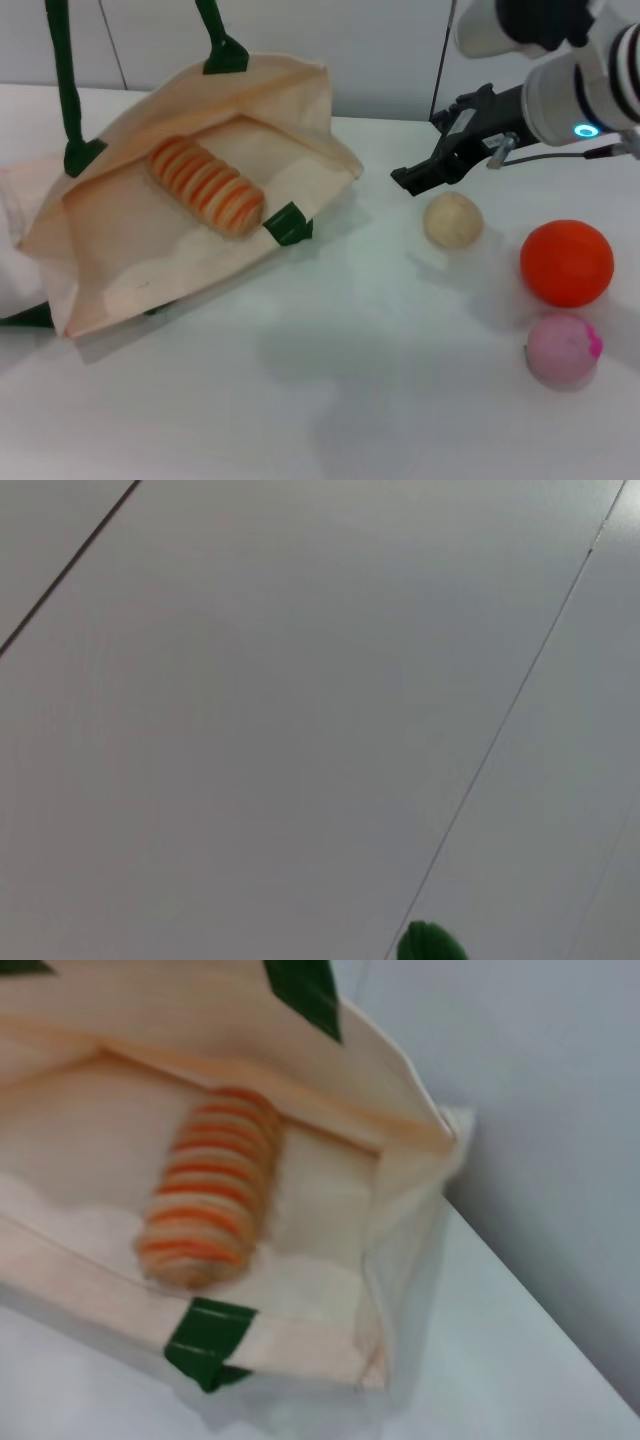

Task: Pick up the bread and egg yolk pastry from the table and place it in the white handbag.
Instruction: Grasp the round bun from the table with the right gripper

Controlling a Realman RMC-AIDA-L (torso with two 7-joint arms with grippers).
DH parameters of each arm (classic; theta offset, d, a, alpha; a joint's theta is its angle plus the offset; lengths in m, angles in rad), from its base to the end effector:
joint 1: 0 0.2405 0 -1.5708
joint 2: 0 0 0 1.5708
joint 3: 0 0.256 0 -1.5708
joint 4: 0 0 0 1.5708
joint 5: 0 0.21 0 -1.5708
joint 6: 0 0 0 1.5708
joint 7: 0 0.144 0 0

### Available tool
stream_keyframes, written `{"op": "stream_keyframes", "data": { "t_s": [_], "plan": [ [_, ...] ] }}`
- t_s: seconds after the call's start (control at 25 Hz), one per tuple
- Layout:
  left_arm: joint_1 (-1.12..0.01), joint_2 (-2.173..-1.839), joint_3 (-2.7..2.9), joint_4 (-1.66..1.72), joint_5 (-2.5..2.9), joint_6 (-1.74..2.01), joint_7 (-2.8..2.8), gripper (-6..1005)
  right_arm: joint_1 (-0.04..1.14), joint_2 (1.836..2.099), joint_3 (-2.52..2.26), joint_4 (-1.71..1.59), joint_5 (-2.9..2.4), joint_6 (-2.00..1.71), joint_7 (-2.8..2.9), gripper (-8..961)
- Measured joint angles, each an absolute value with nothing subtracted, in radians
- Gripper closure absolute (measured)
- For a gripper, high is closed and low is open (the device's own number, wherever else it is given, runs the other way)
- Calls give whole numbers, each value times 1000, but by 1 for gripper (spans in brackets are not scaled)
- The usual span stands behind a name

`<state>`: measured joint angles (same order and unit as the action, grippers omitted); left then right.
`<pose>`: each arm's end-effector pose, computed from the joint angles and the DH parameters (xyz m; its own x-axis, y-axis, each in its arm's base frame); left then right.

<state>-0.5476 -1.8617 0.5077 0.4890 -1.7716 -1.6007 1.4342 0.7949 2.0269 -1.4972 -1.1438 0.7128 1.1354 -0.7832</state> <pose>-0.2611 0.3731 0.1553 0.1999 0.2047 0.9582 0.7180 -0.6961 -0.0011 0.1156 0.4194 -0.0241 0.9473 -0.3083 0.0871 -0.2328 -0.8492 -0.4739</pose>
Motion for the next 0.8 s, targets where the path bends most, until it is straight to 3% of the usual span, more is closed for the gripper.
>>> {"op": "stream_keyframes", "data": {
  "t_s": [0.32,0.8],
  "plan": [
    [-558,-1858,509,472,-1772,-1605,1439,876,936,2028,-1509,-817,705,1008,-784,49],
    [-560,-1858,508,468,-1773,-1606,1439,872,1002,2023,-1507,-629,667,951,-785,51]
  ]
}}
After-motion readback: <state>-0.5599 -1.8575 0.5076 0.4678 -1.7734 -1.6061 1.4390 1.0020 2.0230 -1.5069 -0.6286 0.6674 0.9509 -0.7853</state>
